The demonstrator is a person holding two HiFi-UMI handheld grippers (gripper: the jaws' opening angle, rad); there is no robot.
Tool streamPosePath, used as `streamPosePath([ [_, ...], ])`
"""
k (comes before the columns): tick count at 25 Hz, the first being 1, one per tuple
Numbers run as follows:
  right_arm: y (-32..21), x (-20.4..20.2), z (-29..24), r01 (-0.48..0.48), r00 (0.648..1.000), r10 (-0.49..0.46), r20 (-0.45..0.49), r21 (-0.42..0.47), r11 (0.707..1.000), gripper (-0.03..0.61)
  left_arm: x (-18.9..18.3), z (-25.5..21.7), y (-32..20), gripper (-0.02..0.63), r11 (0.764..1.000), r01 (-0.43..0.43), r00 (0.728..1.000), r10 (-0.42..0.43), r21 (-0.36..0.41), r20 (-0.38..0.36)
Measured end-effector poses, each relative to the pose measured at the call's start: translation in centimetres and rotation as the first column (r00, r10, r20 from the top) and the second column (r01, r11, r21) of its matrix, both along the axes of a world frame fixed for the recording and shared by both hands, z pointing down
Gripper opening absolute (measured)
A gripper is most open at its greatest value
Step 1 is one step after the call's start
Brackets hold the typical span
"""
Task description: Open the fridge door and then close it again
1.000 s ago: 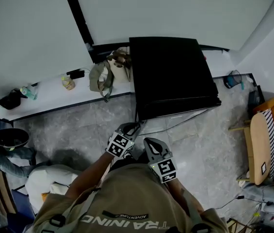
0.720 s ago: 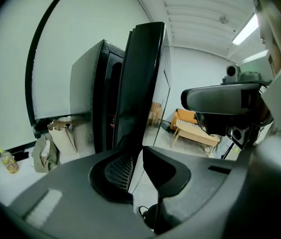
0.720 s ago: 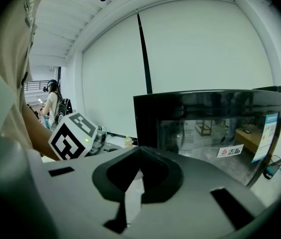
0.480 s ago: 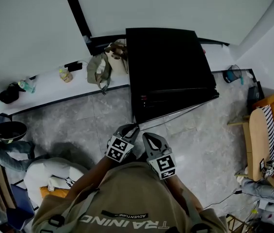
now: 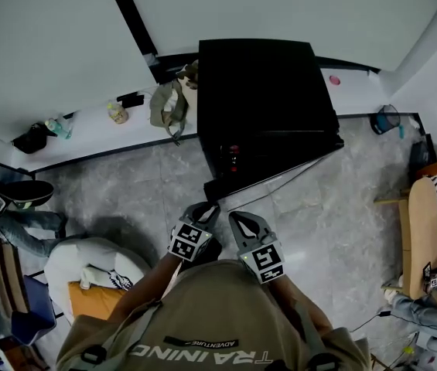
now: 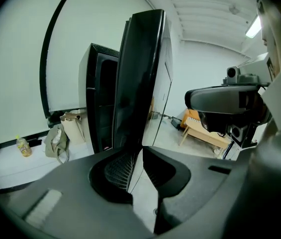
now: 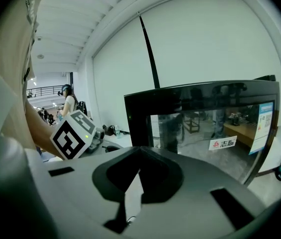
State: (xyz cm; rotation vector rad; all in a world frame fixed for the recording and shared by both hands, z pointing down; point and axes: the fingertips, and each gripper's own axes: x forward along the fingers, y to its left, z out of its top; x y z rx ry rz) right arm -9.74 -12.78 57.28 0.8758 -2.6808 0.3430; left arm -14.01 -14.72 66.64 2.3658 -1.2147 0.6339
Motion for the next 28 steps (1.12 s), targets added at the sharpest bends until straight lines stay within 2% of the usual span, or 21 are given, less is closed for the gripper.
streamPosePath([
  [4,1.5,2.4,0.0,0.037,0.999,-0.037,0.009,-0.007,0.999,-0.005,1.1,0.1,1.9,0.054,0.999,0.044,0.999,-0.043,-0.029,0.033],
  [15,5.7,6.8,1.2,0.178,0.983,-0.178,0.035,-0.006,0.984,-0.005,5.0,0.6,6.8,0.054,0.985,0.167,0.985,-0.164,-0.053,0.050],
  [28,8.8,9.9,3.6,0.197,0.979,-0.193,0.061,-0.072,0.978,-0.005,7.3,0.8,9.4,0.054,0.967,0.233,0.971,-0.225,-0.102,0.079],
])
